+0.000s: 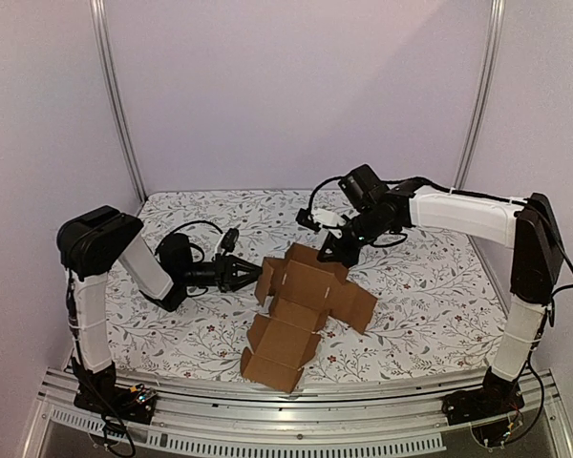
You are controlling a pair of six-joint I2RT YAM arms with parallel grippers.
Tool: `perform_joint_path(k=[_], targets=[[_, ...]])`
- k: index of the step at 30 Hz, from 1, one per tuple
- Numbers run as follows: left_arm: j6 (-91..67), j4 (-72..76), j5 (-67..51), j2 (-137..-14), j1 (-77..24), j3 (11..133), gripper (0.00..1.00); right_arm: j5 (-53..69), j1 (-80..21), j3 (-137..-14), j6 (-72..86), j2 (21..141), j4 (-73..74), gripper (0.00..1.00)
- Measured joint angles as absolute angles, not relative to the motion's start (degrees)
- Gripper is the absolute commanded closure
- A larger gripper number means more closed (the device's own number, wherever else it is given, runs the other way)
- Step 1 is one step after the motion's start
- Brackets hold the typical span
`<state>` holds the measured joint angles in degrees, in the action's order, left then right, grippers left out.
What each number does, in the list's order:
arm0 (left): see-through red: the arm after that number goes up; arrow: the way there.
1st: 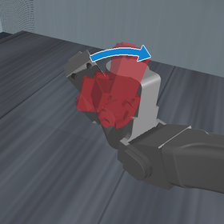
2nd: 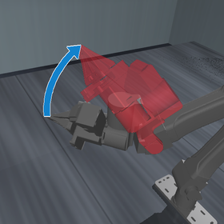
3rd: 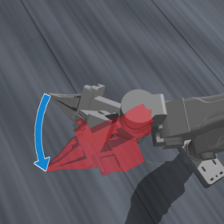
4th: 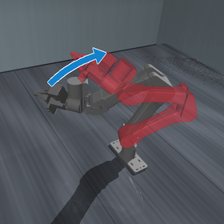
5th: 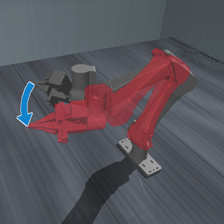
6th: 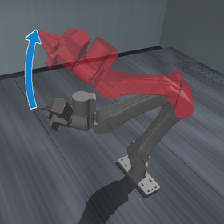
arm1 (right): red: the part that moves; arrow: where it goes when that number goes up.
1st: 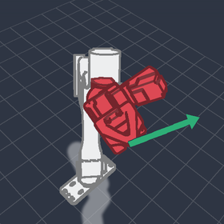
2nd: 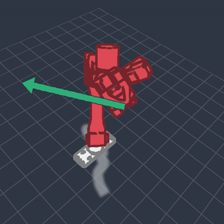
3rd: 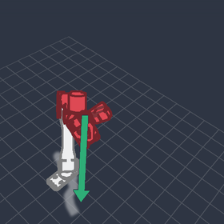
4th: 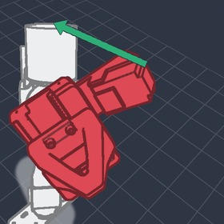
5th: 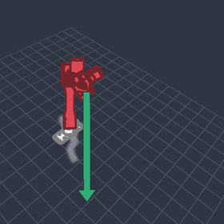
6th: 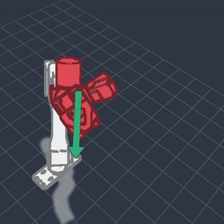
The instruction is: Fold the paper box
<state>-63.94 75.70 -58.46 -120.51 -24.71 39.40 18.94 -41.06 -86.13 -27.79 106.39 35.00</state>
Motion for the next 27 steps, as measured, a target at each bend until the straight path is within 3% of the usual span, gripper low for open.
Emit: perform_joint_path(k=[27], targets=[[-63.68,75.99,-61.04,-119.46,-26.76,38.06,0.68,-4.69,-51.42,-80.66,-32.42,106.02,26.44,1.00]])
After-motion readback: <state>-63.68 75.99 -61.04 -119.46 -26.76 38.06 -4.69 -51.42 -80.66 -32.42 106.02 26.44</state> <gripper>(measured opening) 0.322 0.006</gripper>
